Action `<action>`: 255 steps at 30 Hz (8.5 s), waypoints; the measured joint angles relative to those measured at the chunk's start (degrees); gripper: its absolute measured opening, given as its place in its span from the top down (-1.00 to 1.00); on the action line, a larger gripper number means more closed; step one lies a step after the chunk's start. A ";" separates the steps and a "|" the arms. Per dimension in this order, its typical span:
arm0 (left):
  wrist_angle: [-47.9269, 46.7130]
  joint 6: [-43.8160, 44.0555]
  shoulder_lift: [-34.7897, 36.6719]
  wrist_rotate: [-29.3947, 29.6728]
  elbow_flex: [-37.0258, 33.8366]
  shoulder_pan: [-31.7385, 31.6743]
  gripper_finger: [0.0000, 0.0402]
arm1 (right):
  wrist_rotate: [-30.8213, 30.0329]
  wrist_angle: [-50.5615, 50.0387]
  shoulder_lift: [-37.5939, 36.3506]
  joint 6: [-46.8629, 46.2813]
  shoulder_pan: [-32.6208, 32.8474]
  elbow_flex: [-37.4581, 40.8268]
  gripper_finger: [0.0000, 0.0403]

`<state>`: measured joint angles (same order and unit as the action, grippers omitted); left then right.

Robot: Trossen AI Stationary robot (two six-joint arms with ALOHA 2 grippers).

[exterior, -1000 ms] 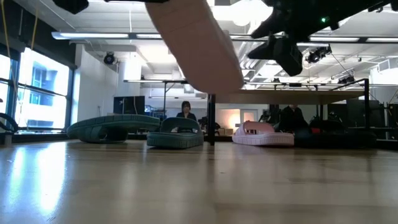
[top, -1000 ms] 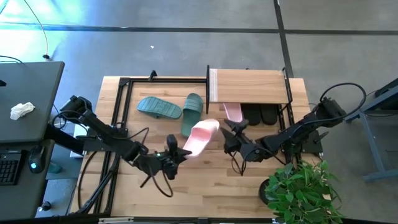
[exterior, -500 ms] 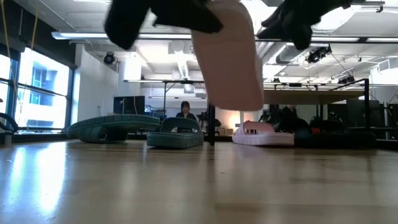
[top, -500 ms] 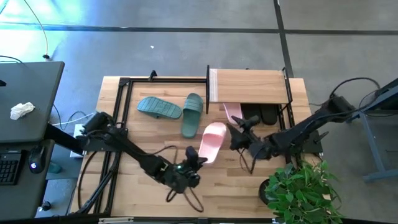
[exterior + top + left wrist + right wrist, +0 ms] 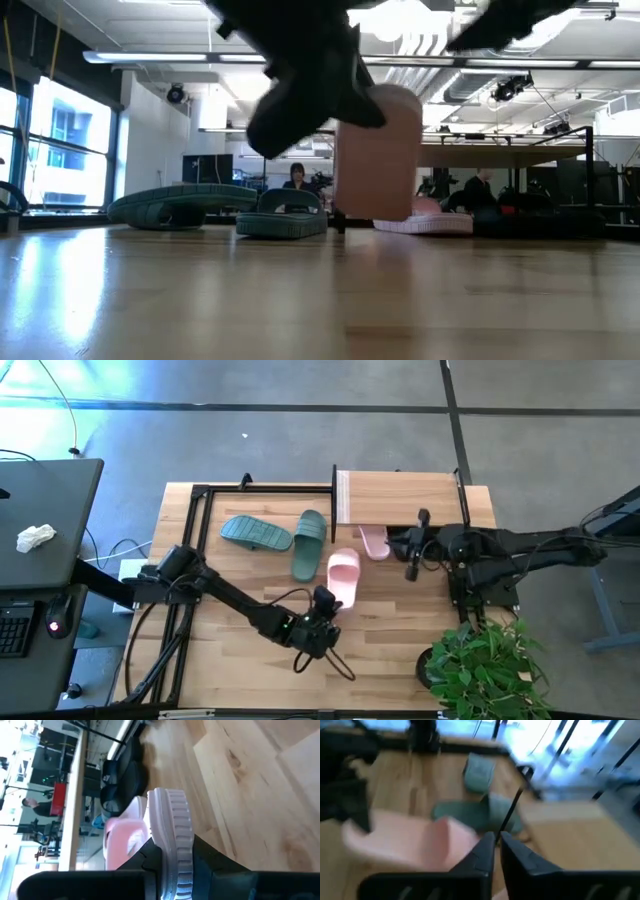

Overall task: Pick and place slides into the shelf
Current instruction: Put the pink slipper under the shelf

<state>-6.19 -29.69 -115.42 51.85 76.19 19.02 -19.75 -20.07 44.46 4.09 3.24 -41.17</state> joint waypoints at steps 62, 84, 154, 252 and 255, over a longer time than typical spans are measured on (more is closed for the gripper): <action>-16.93 -30.24 -4.96 -2.16 10.64 -13.18 0.79 | -1.00 1.43 -0.34 -5.19 5.54 16.52 1.00; -23.77 -34.83 -17.57 -0.07 21.17 -16.78 0.79 | 0.09 0.07 -0.19 -5.15 5.54 16.57 1.00; -55.96 16.78 -17.11 -26.48 42.68 -24.29 0.63 | -6.75 7.77 17.08 -5.61 5.36 16.59 1.00; -58.62 15.94 -18.58 -22.11 40.50 -7.90 0.97 | -3.89 5.43 17.08 -5.52 5.36 16.61 1.00; -54.07 17.04 -18.62 -21.17 35.26 -9.75 0.98 | -3.81 5.48 17.08 -5.39 5.36 16.60 1.00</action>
<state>-60.26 -12.65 -134.04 30.67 111.45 9.27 -23.56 -14.59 61.54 -1.30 8.60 -24.57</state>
